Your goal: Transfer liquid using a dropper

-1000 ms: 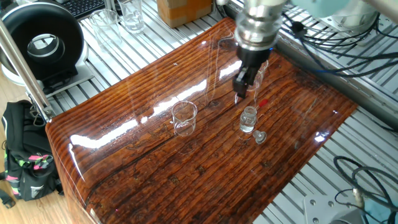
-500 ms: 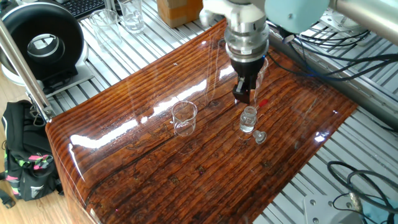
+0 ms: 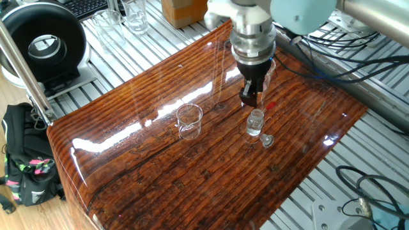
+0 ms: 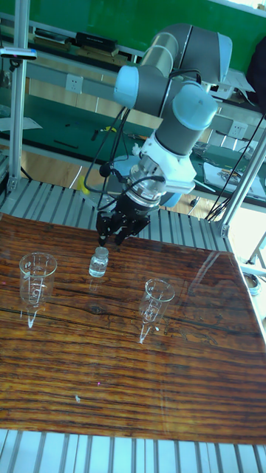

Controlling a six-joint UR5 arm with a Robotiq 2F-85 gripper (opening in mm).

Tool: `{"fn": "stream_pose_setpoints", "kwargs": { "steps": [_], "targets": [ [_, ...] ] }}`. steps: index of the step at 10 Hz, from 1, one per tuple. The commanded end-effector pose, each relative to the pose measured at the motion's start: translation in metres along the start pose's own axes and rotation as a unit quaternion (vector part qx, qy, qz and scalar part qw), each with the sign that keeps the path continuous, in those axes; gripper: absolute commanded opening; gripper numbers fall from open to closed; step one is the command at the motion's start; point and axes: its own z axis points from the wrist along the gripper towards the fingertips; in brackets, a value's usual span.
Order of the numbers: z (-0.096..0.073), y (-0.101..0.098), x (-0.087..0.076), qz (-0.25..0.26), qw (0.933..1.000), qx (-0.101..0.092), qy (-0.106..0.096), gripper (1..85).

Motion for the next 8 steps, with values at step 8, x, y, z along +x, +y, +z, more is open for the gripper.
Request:
{"fn": "stream_pose_setpoints", "kwargs": {
  "steps": [8],
  "targets": [
    [0.010,0.001,0.022,-0.014,0.9986,0.005,0.050,41.0]
  ]
}}
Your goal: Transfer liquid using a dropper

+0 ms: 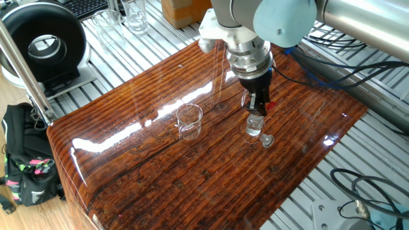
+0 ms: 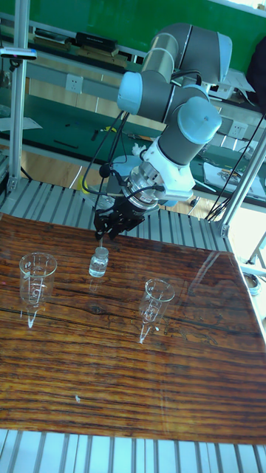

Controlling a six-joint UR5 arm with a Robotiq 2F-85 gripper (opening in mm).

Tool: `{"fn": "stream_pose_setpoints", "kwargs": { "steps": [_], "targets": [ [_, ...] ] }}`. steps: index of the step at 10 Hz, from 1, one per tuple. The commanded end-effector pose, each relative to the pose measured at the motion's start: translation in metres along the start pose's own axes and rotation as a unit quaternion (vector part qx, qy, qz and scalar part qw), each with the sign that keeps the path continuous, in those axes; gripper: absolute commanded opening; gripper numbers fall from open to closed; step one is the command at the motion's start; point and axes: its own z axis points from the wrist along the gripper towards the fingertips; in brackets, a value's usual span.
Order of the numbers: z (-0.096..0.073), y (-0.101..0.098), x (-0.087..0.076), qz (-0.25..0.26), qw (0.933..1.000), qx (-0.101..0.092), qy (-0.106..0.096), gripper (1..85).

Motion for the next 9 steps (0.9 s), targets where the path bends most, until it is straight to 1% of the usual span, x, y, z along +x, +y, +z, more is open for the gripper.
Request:
{"fn": "stream_pose_setpoints", "kwargs": {
  "steps": [1,2,4,7,9],
  "targets": [
    [0.0021,0.0037,-0.0063,0.002,1.0000,-0.007,-0.002,40.7],
    [0.0026,0.0024,-0.0073,0.003,1.0000,-0.003,-0.001,38.7],
    [0.0041,0.0011,-0.0067,0.003,1.0000,-0.001,0.001,36.3],
    [0.0083,-0.0038,-0.0064,0.003,1.0000,0.006,0.004,34.7],
    [0.0085,-0.0024,-0.0047,0.003,1.0000,0.003,0.008,33.7]
  ]
}}
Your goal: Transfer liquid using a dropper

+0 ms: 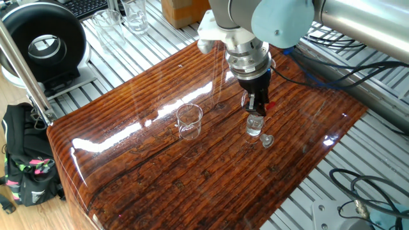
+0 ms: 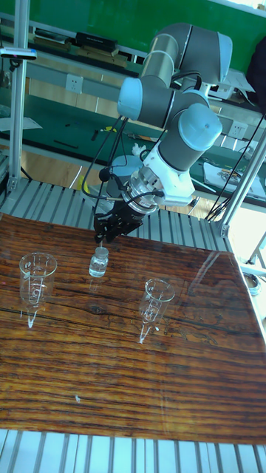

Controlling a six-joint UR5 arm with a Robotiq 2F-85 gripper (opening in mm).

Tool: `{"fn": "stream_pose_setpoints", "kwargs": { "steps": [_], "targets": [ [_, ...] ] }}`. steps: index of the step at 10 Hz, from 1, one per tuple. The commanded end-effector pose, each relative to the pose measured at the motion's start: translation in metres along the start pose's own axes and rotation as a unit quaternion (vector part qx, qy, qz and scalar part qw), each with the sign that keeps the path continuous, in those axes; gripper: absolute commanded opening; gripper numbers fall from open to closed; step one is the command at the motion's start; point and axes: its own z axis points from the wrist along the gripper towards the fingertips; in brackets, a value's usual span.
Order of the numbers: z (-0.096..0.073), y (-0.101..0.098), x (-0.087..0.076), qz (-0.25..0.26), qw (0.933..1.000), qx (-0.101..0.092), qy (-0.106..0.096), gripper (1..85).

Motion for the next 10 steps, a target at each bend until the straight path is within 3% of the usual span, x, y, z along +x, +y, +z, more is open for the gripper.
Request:
{"fn": "stream_pose_setpoints", "kwargs": {
  "steps": [1,4,10],
  "targets": [
    [0.0009,0.0037,0.0013,0.002,1.0000,-0.009,0.004,30.7],
    [0.0009,0.0054,0.0026,0.004,0.9999,-0.012,0.006,25.7],
    [0.0018,0.0046,0.0044,0.003,0.9999,-0.012,0.009,24.7]
  ]
}}
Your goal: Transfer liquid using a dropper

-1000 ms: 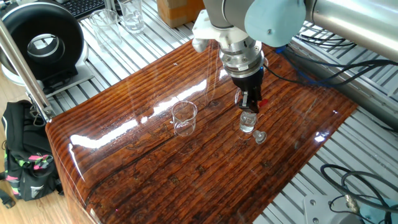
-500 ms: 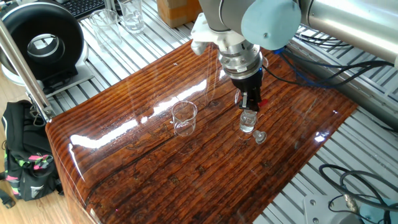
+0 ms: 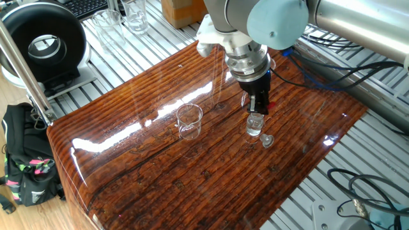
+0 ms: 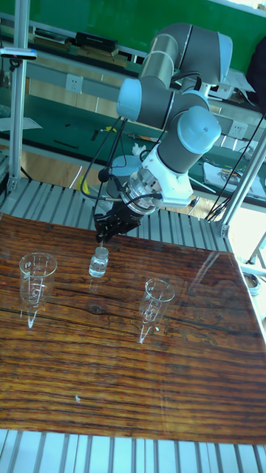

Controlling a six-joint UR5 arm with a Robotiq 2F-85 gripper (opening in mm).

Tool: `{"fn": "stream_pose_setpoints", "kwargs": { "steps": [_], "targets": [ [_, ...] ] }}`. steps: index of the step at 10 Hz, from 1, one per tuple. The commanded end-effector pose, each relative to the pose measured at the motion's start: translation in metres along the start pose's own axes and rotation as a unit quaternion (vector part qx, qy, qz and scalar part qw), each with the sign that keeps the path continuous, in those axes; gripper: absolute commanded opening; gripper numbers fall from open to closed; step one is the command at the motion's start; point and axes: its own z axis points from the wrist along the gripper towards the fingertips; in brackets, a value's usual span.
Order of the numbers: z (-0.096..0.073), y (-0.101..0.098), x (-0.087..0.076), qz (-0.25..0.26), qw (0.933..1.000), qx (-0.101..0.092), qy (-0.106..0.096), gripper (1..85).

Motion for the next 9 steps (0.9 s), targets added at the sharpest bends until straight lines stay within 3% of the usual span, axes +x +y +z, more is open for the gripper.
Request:
{"fn": "stream_pose_setpoints", "kwargs": {
  "steps": [1,9],
  "targets": [
    [0.0002,0.0020,-0.0010,0.002,1.0000,-0.006,-0.002,25.3],
    [0.0050,-0.0010,-0.0005,-0.001,1.0000,-0.001,0.002,24.0]
  ]
}}
